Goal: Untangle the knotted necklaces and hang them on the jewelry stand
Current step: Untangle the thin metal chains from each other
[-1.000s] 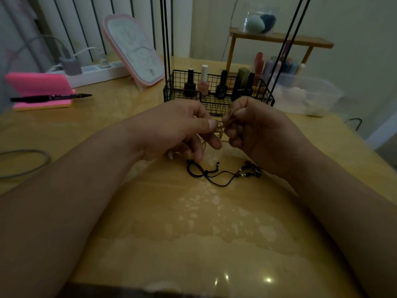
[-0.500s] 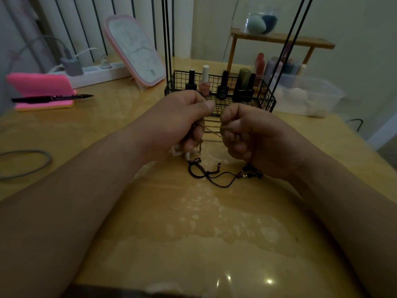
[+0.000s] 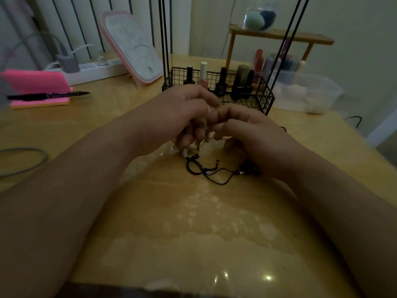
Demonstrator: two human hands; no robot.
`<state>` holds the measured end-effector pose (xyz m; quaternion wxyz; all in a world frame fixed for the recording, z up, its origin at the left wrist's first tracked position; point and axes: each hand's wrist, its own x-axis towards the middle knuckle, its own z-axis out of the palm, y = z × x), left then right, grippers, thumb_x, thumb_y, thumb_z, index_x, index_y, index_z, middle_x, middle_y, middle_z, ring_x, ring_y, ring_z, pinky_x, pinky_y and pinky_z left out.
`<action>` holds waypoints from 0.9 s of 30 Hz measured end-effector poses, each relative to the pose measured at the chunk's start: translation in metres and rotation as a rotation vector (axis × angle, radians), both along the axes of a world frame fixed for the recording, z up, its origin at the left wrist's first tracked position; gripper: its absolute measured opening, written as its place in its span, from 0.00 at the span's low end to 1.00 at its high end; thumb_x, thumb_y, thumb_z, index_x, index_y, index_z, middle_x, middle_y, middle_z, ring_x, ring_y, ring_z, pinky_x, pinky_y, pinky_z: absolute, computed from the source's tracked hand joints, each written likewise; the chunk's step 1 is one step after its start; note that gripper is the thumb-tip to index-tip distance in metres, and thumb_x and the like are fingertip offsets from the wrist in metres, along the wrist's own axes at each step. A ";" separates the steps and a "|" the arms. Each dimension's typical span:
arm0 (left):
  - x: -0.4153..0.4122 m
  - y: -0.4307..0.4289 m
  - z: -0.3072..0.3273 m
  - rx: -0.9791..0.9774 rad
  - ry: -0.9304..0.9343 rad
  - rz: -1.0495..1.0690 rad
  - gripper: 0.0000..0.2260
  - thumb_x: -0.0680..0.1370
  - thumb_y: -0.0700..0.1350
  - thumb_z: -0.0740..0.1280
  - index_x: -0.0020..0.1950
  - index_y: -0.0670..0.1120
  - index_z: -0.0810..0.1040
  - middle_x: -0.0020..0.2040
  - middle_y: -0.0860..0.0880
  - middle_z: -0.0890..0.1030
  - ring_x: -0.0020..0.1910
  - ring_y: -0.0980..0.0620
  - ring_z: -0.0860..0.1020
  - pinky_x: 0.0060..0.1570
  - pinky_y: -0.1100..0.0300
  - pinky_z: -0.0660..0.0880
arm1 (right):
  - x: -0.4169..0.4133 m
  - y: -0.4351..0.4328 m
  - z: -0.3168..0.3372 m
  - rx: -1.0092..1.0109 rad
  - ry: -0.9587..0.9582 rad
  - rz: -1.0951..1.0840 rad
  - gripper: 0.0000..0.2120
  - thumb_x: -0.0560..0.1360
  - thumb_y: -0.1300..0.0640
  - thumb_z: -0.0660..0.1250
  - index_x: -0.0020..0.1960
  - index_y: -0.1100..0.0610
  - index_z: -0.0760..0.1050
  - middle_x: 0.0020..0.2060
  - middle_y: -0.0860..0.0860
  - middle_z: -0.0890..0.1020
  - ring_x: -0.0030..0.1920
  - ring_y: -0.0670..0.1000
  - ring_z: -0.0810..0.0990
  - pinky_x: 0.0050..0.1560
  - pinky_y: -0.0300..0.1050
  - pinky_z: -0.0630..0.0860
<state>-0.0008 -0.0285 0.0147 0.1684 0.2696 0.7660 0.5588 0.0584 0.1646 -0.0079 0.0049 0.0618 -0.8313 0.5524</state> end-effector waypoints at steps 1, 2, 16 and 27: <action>0.000 -0.001 0.000 0.013 0.003 -0.010 0.12 0.83 0.40 0.62 0.63 0.52 0.79 0.34 0.47 0.81 0.26 0.50 0.73 0.24 0.61 0.69 | -0.001 0.000 0.000 -0.036 -0.008 0.018 0.12 0.77 0.55 0.67 0.59 0.50 0.81 0.53 0.48 0.85 0.54 0.49 0.84 0.53 0.51 0.78; -0.001 -0.001 0.000 0.023 0.013 -0.017 0.14 0.82 0.39 0.62 0.63 0.51 0.79 0.35 0.46 0.82 0.27 0.51 0.72 0.24 0.61 0.68 | -0.001 -0.001 -0.001 -0.083 -0.028 0.046 0.16 0.74 0.54 0.66 0.62 0.51 0.80 0.55 0.50 0.85 0.58 0.51 0.84 0.56 0.54 0.78; -0.007 -0.011 -0.002 -0.085 0.119 -0.059 0.09 0.81 0.36 0.66 0.57 0.45 0.82 0.36 0.48 0.77 0.37 0.51 0.76 0.34 0.66 0.74 | 0.002 0.009 0.007 -0.303 -0.078 0.053 0.08 0.84 0.57 0.62 0.49 0.58 0.77 0.32 0.51 0.70 0.33 0.50 0.73 0.37 0.43 0.76; -0.011 -0.016 -0.001 -0.138 0.052 -0.109 0.08 0.84 0.42 0.65 0.47 0.45 0.83 0.30 0.48 0.67 0.27 0.54 0.62 0.26 0.62 0.60 | -0.002 0.016 0.007 -0.306 0.047 -0.097 0.09 0.84 0.63 0.60 0.57 0.57 0.79 0.31 0.49 0.71 0.32 0.49 0.72 0.35 0.44 0.74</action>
